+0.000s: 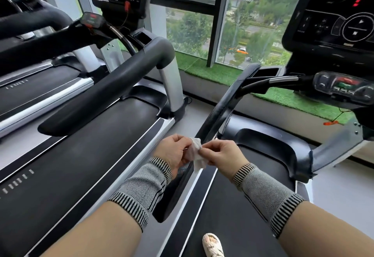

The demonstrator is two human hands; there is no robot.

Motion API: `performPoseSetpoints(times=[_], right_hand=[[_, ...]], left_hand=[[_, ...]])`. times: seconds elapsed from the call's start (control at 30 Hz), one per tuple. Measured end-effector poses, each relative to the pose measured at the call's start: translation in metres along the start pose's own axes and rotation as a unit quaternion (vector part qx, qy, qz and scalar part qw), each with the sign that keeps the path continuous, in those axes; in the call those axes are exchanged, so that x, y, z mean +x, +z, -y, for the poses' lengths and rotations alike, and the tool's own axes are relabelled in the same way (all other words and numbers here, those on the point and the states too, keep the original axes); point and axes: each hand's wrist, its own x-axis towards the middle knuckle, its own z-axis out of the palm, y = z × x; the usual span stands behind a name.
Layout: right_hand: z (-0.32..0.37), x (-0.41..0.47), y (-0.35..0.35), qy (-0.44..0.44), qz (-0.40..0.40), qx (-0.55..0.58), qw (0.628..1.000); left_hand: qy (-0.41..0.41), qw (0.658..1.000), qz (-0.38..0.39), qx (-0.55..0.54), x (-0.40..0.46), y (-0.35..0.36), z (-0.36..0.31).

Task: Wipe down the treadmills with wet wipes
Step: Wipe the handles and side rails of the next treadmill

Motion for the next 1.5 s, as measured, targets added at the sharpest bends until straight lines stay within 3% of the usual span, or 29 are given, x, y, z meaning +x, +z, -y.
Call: performPoseSetpoints(times=[0.13, 0.27, 0.37, 0.67, 0.9, 1.17, 1.33, 1.5], right_hand=[[0.003, -0.001, 0.002, 0.042, -0.026, 0.102, 0.994], [0.006, -0.001, 0.005, 0.044, -0.025, 0.117, 0.992], [0.003, 0.001, 0.006, 0.057, -0.027, 0.118, 0.991], [-0.009, 0.008, 0.005, 0.145, -0.039, 0.199, 0.969], [-0.012, 0.023, -0.018, 0.179, -0.107, 0.354, 0.912], [-0.009, 0.036, -0.031, 0.126, 0.008, 0.302, 0.945], [-0.016, 0.044, -0.049, 0.169, 0.047, 0.302, 0.937], [-0.025, 0.048, -0.064, 0.165, 0.116, 0.183, 0.962]], left_hand=[[0.002, 0.999, -0.009, -0.032, 0.000, -0.005, 0.001], [-0.020, 0.998, 0.052, -0.024, -0.007, -0.002, 0.004], [-0.028, 0.998, 0.054, -0.027, -0.007, -0.005, 0.007], [-0.048, 0.996, -0.033, -0.065, 0.005, -0.024, 0.013], [-0.032, 0.987, -0.138, -0.075, 0.014, -0.028, 0.016], [-0.062, 0.997, -0.038, -0.038, 0.014, 0.025, 0.008], [-0.042, 0.994, -0.046, -0.087, 0.025, 0.052, 0.007], [-0.006, 0.997, -0.045, -0.063, 0.031, 0.072, 0.017]])
